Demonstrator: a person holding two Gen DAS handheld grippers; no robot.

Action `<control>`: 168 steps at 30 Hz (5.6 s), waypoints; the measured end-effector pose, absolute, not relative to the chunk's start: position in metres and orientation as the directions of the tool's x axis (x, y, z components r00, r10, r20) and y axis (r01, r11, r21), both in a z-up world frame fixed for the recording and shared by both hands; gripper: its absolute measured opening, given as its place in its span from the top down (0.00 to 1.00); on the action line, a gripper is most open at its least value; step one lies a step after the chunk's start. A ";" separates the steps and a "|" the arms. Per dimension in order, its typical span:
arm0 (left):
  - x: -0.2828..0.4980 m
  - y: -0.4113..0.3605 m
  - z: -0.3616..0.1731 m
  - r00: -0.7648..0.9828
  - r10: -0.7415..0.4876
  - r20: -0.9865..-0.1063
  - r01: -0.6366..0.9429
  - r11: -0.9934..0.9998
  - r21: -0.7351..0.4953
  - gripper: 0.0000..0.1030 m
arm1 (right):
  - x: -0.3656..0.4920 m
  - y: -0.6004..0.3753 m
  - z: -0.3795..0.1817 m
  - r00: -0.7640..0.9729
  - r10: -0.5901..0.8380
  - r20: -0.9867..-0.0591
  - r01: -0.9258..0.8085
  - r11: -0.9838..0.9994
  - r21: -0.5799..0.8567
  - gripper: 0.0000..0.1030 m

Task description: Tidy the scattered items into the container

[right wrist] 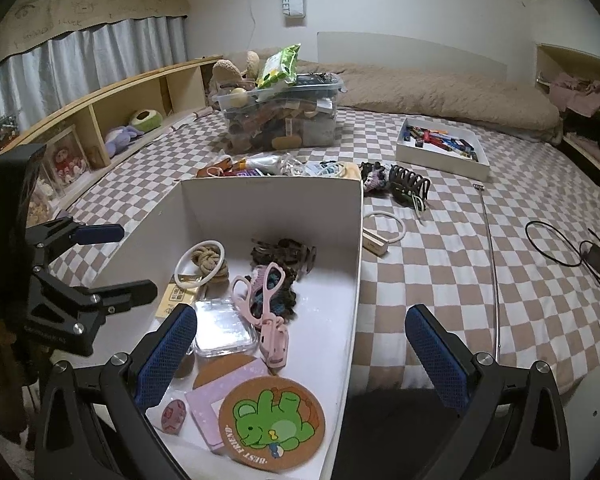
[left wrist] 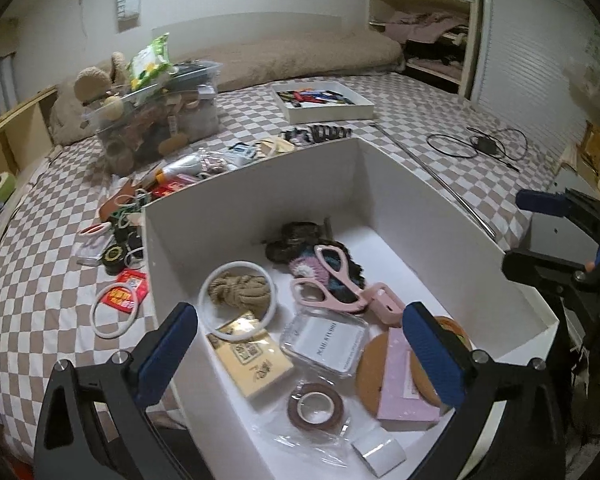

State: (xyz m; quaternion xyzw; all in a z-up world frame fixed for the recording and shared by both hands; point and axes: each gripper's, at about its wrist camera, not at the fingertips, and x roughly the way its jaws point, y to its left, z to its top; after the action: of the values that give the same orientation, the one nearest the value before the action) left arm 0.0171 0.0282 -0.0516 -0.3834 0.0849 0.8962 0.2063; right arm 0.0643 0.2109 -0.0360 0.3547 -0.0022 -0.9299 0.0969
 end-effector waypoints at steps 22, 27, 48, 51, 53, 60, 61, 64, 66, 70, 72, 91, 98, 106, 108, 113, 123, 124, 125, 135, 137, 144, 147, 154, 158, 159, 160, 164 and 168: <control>-0.055 -0.024 -0.006 -0.733 0.245 -0.635 -0.315 -0.949 -0.001 0.00 | 0.006 0.214 0.003 -0.782 -0.154 -0.604 0.209 -0.978 -0.021 0.00; -0.075 -0.040 -0.003 -0.754 0.227 -0.616 -0.271 -0.962 -0.024 0.00 | -0.014 0.230 0.010 -0.805 -0.127 -0.580 0.174 -0.984 -0.027 0.00; -0.139 -0.075 -0.034 -0.793 0.151 -0.591 -0.157 -0.987 -0.041 0.00 | -0.071 0.298 -0.017 -0.809 -0.022 -0.587 0.027 -1.000 0.001 0.00; -0.145 -0.079 -0.039 -0.800 0.138 -0.584 -0.135 -0.990 -0.048 0.00 | -0.079 0.304 -0.020 -0.810 -0.014 -0.587 0.012 -1.000 0.008 0.00; -0.149 -0.082 -0.042 -0.810 0.123 -0.574 -0.115 -0.992 -0.050 0.00 | -0.084 0.308 -0.022 -0.811 -0.012 -0.585 0.006 -1.000 0.012 0.00; -0.162 -0.094 -0.053 -0.844 0.039 -0.535 -0.038 -0.999 -0.014 0.00 | -0.105 0.317 -0.033 -0.814 -0.046 -0.579 0.029 -0.999 0.038 0.00; -0.163 -0.095 -0.055 -0.845 0.035 -0.534 -0.032 -0.999 -0.015 0.00 | -0.109 0.318 -0.037 -0.812 -0.037 -0.583 0.021 -0.999 0.035 0.00; -0.170 -0.100 -0.065 -0.835 0.020 -0.550 -0.009 -1.000 -0.022 0.00 | -0.123 0.322 -0.046 -0.802 -0.035 -0.596 0.009 -0.999 0.047 0.00; -0.176 -0.102 -0.072 -0.827 0.005 -0.562 0.004 -1.000 -0.014 0.00 | -0.131 0.324 -0.053 -0.799 -0.030 -0.600 0.003 -0.999 0.045 0.00; -0.188 -0.104 -0.091 -0.801 -0.024 -0.598 0.018 -1.000 0.016 0.00 | -0.147 0.329 -0.067 -0.792 -0.019 -0.610 -0.021 -0.998 0.058 0.00; -0.193 -0.105 -0.097 -0.792 -0.026 -0.610 0.013 -1.000 0.026 0.00 | -0.155 0.331 -0.075 -0.792 -0.021 -0.610 -0.028 -0.997 0.071 0.00; -0.208 -0.134 -0.137 -0.740 -0.060 -0.670 0.059 -0.998 0.024 0.00 | -0.199 0.338 -0.149 -0.717 0.009 -0.697 -0.056 -0.997 0.045 0.00; -0.208 -0.132 -0.154 -0.682 -0.075 -0.728 0.050 -0.997 0.057 0.00 | -0.201 0.336 -0.155 -0.699 0.007 -0.715 -0.047 -0.998 0.036 0.00; -0.194 -0.141 -0.178 -0.541 -0.139 -0.829 0.093 -0.990 0.105 0.00 | -0.205 0.336 -0.164 -0.676 -0.030 -0.736 -0.026 -0.998 0.064 0.00; -0.186 -0.143 -0.178 -0.517 -0.144 -0.844 0.121 -0.988 0.094 0.00 | -0.207 0.337 -0.168 -0.661 -0.027 -0.750 -0.033 -0.997 0.065 0.00; -0.170 -0.134 -0.171 -0.515 -0.173 -0.839 0.126 -0.984 0.126 0.00 | -0.209 0.338 -0.174 -0.636 -0.036 -0.771 -0.034 -0.997 0.074 0.00; -0.167 -0.129 -0.174 -0.477 -0.157 -0.865 0.109 -0.987 0.119 0.00 | -0.213 0.335 -0.185 -0.556 0.065 -0.829 -0.078 -0.997 -0.026 0.00; -0.166 -0.131 -0.174 -0.470 -0.155 -0.869 0.118 -0.987 0.112 0.00 | -0.211 0.339 -0.184 -0.549 0.079 -0.832 -0.097 -0.995 -0.030 0.00; -0.166 -0.134 -0.175 -0.460 -0.145 -0.876 0.130 -0.987 0.095 0.00 | -0.209 0.344 -0.184 -0.541 0.096 -0.836 -0.118 -0.992 -0.037 0.00; -0.164 -0.141 -0.176 -0.440 -0.132 -0.888 0.166 -0.984 0.064 0.00 | -0.190 0.395 -0.180 -0.498 0.183 -0.848 -0.325 -0.946 -0.014 0.00; -0.164 -0.144 -0.176 -0.444 -0.132 -0.886 0.172 -0.983 0.060 0.00 | -0.186 0.401 -0.178 -0.501 0.178 -0.847 -0.345 -0.939 0.007 0.00; -0.170 -0.156 -0.173 -0.484 -0.168 -0.859 0.200 -0.977 0.078 0.00 | -0.167 0.407 -0.166 -0.546 0.144 -0.825 -0.340 -0.938 0.061 0.00; -0.177 -0.165 -0.173 -0.501 -0.205 -0.841 0.231 -0.968 0.098 0.00 | -0.162 0.402 -0.158 -0.581 0.117 -0.806 -0.315 -0.945 0.090 0.00; -0.175 -0.176 -0.166 -0.534 -0.136 -0.834 0.254 -0.967 -0.005 0.00 | -0.180 0.362 -0.157 -0.607 0.033 -0.794 -0.195 -0.975 0.108 0.00; -0.166 -0.167 -0.162 -0.532 -0.096 -0.841 0.239 -0.970 -0.040 0.00 | -0.192 0.337 -0.162 -0.587 0.030 -0.809 -0.145 -0.987 0.068 0.00; -0.164 -0.165 -0.162 -0.527 -0.088 -0.846 0.235 -0.971 -0.045 0.00 | -0.195 0.333 -0.166 -0.571 0.057 -0.819 -0.143 -0.989 0.032 0.00; -0.162 -0.162 -0.164 -0.517 -0.083 -0.852 0.230 -0.972 -0.045 0.00 | -0.198 0.330 -0.169 -0.553 0.084 -0.829 -0.144 -0.990 -0.005 0.00; -0.165 -0.151 -0.169 -0.483 -0.113 -0.869 0.219 -0.976 0.005 0.00 | -0.202 0.330 -0.180 -0.511 0.100 -0.854 -0.139 -0.990 -0.032 0.00; -0.166 -0.147 -0.173 -0.470 -0.142 -0.871 0.210 -0.977 0.046 0.00 | -0.203 0.339 -0.186 -0.499 0.071 -0.864 -0.151 -0.988 0.007 0.00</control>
State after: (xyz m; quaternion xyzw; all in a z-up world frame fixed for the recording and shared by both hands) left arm -0.1656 -0.1470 -0.1730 -0.5043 -0.0337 0.8567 -0.1029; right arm -0.2032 0.3394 -0.1862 0.4963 -0.0408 -0.8648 -0.0642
